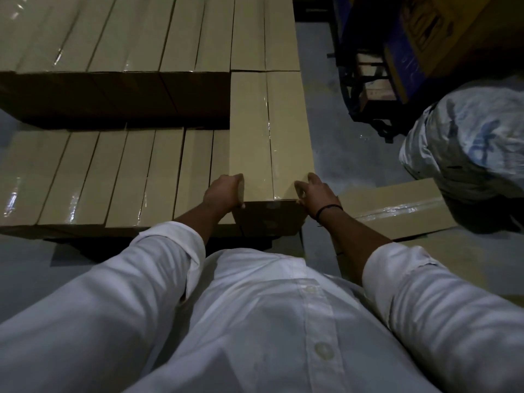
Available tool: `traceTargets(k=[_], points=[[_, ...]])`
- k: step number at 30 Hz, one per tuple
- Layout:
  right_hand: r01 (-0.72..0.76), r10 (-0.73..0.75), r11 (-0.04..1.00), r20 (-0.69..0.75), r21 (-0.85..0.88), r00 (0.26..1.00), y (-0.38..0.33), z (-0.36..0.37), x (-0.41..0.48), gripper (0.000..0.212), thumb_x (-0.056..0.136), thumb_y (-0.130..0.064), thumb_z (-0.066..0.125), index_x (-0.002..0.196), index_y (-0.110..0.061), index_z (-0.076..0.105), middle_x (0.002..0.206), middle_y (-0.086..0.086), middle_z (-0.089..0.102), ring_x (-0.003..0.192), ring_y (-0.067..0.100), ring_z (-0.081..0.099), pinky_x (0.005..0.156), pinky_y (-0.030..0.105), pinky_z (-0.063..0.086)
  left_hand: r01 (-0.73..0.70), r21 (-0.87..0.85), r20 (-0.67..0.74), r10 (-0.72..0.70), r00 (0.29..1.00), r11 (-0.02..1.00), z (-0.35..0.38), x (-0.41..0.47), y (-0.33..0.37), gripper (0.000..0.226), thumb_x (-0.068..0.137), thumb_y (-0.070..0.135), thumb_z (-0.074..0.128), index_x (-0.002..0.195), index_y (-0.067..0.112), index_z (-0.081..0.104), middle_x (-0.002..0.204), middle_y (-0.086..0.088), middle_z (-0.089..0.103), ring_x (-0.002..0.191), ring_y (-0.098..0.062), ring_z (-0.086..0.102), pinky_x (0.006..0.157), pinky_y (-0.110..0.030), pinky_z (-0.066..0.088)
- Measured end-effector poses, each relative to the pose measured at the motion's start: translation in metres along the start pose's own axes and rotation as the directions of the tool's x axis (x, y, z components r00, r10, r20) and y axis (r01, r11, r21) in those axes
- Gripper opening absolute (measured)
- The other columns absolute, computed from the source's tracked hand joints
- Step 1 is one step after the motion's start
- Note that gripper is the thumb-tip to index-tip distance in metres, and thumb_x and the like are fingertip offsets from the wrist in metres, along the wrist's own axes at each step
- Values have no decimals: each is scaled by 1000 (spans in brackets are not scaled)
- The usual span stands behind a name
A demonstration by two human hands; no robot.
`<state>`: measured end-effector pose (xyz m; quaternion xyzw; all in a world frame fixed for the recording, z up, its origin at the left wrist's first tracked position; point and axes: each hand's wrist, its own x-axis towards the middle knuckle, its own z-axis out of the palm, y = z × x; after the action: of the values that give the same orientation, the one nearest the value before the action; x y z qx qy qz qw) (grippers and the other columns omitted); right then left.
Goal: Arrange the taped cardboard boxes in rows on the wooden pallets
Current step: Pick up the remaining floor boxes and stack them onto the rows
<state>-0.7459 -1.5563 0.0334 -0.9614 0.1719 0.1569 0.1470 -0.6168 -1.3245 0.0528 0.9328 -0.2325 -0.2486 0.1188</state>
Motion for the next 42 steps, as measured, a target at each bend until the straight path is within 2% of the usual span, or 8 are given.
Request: traceTargets(k=[14,17,19,22,24,27,32,42], points=[[-9,9,1000,20,-30,1000,-1,-4,-4,51,100,-18,62,148,-22,46,157,16,27,131,43,44,103,52,46,3,-8,20,-3,1000,1000,-3,-7,8,92,74,21,91,152,18,43,136,-18,59,121,-36,58,96,-50,55],[-5,5,999,3,-50,1000,-3,-5,-10,47,99,-18,61,144,-18,49,157,19,29,128,43,44,102,48,47,32,14,49,-32,998,999,-3,-12,13,96,75,26,90,154,18,38,143,-17,50,127,-36,52,98,-49,52],[-10,9,998,-13,-57,1000,-6,-5,-15,44,98,-18,59,141,-17,51,158,19,29,128,43,43,101,47,46,26,89,54,-31,998,996,-4,-17,19,99,74,31,90,156,17,36,151,-17,42,130,-36,50,99,-48,52],[-30,30,1000,-17,-7,999,-14,-8,-25,49,98,-17,58,146,-20,47,163,17,22,139,43,34,108,50,37,-14,216,55,3,999,976,-11,-25,36,103,77,38,88,159,18,30,166,-18,21,141,-41,42,106,-51,48],[-34,35,999,-20,37,999,-15,-11,-34,50,98,-17,58,146,-21,47,165,15,19,141,43,31,112,51,34,-46,287,69,27,997,957,-19,-30,54,103,80,40,86,161,19,26,169,-17,14,144,-42,37,108,-52,47],[-43,45,994,-19,104,999,-12,-15,-51,47,97,-18,60,142,-19,49,165,16,17,141,44,32,113,53,32,-86,362,68,66,996,928,-28,-40,83,99,82,47,82,160,21,27,169,-15,16,143,-41,39,106,-50,48],[-76,86,979,-50,187,995,7,-24,-88,44,98,-22,60,140,-17,51,163,17,21,141,42,34,114,53,32,-143,386,71,125,990,912,-23,-59,130,92,87,49,77,160,23,28,169,-12,19,138,-37,48,103,-49,51],[-60,82,981,-113,186,990,22,-38,-133,47,98,-27,60,143,-16,49,162,16,24,138,41,37,111,52,36,-214,371,68,203,977,903,2,-95,185,85,91,48,72,160,23,29,170,-9,19,142,-36,44,105,-48,48]])
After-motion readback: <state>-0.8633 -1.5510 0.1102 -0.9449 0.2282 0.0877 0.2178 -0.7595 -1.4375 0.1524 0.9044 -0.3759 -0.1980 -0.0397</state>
